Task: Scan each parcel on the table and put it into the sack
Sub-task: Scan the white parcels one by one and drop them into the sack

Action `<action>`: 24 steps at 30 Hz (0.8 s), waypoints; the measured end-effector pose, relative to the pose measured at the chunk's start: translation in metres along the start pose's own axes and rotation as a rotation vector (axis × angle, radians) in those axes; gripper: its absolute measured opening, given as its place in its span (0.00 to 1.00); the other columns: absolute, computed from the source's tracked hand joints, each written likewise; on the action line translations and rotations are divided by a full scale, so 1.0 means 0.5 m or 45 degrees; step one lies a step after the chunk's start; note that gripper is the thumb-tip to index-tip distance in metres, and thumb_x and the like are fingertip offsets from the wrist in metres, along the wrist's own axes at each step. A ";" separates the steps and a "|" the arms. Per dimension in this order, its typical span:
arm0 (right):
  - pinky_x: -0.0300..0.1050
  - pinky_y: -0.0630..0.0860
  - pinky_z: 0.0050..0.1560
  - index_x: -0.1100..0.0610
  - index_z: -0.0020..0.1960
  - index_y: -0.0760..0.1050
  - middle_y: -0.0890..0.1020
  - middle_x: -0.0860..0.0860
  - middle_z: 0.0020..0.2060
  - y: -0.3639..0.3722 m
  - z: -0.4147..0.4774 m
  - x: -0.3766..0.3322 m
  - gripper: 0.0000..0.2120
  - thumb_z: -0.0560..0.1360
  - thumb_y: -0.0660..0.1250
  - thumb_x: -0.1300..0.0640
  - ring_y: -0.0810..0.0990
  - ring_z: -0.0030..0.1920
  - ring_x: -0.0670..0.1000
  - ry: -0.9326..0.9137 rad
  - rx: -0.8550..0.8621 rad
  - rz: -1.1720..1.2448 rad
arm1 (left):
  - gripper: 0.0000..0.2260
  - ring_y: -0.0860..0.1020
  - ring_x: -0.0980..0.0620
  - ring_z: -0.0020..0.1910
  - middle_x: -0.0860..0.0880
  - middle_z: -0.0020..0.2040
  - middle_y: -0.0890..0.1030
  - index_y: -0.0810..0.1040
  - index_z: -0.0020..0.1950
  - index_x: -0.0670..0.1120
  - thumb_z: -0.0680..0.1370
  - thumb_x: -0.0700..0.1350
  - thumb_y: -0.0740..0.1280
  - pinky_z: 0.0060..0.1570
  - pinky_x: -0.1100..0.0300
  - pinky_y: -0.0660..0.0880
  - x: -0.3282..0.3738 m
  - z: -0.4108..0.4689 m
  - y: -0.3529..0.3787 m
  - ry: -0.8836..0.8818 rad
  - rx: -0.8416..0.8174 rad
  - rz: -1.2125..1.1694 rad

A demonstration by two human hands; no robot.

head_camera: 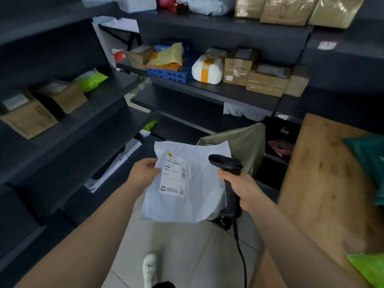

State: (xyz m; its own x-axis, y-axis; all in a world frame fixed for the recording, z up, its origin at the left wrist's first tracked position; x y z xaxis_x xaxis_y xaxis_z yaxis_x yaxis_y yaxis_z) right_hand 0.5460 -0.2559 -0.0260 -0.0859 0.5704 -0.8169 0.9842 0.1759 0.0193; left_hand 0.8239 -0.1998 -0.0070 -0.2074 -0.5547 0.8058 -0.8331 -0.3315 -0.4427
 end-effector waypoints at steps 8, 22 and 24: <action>0.40 0.75 0.31 0.55 0.45 0.80 0.85 0.50 0.37 0.051 0.152 0.002 0.07 0.73 0.74 0.53 0.83 0.37 0.49 0.090 0.309 0.004 | 0.16 0.79 0.52 0.45 0.48 0.53 0.81 0.77 0.63 0.43 0.76 0.36 0.68 0.38 0.63 0.74 0.033 0.314 0.092 0.126 -0.346 0.186; 0.44 0.76 0.38 0.61 0.56 0.77 0.80 0.52 0.42 0.020 0.476 0.056 0.12 0.75 0.71 0.57 0.79 0.41 0.50 0.301 0.567 -0.043 | 0.13 0.80 0.46 0.51 0.44 0.53 0.82 0.79 0.57 0.40 0.76 0.33 0.61 0.51 0.54 0.77 0.000 0.645 0.380 0.162 -0.707 0.473; 0.43 0.74 0.38 0.61 0.57 0.76 0.80 0.52 0.44 0.012 0.531 0.087 0.13 0.75 0.71 0.56 0.78 0.42 0.50 0.340 0.600 -0.044 | 0.12 0.79 0.45 0.49 0.43 0.53 0.81 0.79 0.56 0.39 0.76 0.33 0.60 0.46 0.57 0.76 -0.029 0.689 0.414 0.163 -0.698 0.530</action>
State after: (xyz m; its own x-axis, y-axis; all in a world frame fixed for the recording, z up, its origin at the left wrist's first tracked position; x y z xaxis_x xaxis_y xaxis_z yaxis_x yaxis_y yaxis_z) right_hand 0.5894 -0.4427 -0.2144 -0.0953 0.7653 -0.6366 0.9377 -0.1456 -0.3154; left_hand 0.8311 -0.5235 -0.2458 -0.5960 -0.4463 0.6675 -0.8029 0.3403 -0.4895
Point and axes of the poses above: each hand's wrist, its own z-axis towards the middle knuckle, its own y-axis out of the palm, x = y × z, the point moved 5 cm from there along z, towards the middle knuckle
